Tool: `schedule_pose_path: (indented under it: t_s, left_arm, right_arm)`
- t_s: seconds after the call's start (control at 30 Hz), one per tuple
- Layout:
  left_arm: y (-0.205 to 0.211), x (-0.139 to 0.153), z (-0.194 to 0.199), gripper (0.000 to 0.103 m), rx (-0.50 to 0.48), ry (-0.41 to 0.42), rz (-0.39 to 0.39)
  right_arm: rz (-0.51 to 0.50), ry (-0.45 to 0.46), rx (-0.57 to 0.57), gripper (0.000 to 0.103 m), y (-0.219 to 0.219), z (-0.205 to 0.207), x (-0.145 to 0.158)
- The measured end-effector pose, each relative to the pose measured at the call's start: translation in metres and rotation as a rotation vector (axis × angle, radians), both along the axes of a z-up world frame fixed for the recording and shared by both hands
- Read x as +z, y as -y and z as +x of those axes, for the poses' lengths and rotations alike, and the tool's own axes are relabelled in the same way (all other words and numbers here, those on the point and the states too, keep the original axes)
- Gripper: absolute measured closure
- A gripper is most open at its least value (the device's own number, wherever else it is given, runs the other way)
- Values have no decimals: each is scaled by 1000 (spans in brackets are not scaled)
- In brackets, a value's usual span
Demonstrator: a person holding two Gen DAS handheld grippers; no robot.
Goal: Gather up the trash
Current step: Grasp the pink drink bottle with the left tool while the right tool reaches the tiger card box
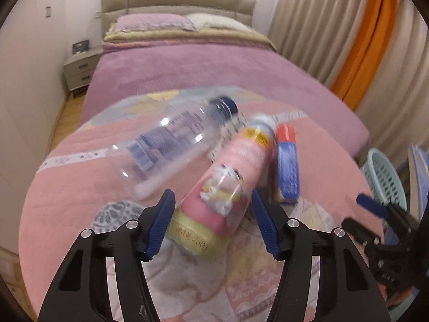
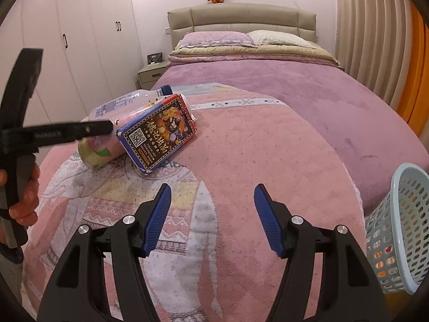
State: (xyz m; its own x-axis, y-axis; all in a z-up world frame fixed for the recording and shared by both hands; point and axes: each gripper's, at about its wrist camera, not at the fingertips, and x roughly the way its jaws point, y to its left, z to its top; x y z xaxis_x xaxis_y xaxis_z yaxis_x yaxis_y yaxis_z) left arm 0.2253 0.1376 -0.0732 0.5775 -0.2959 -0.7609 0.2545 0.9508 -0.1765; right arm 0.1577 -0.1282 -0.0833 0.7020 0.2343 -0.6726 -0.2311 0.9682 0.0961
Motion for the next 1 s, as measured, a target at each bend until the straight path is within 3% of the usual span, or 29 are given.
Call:
schedule_pose_path:
  t_s: [0.1,0.17,0.4,0.6,0.7,0.83,1.0]
  left_arm:
    - [12,-5,-9,52,-86,-56,-18]
    - [24,-5,-15,52,-117,-51,-4]
    - [46,-16,8,50,-96,-75,16]
    - [57,-22,7,54,-76,-81,27]
    - [51,-20,-8,55,-34,-62,9]
    - [29,-17,-49,56,-11,-30,-97]
    - [6,-29,-96,56,46,-13,-139]
  right_arm:
    - [22,-9,-4,42,5,2,-1]
    - [24,-10,-5,42,5,3,-1]
    - [34,-17,-7,42,7,4,-3]
    - [104,-51,-33,42,21,10,-4]
    - [122,-71,-36,42,24,12,-6]
    - [99,-96,-36,42,21,17,-5]
    - [161,-231,-59,39,9,43,-3]
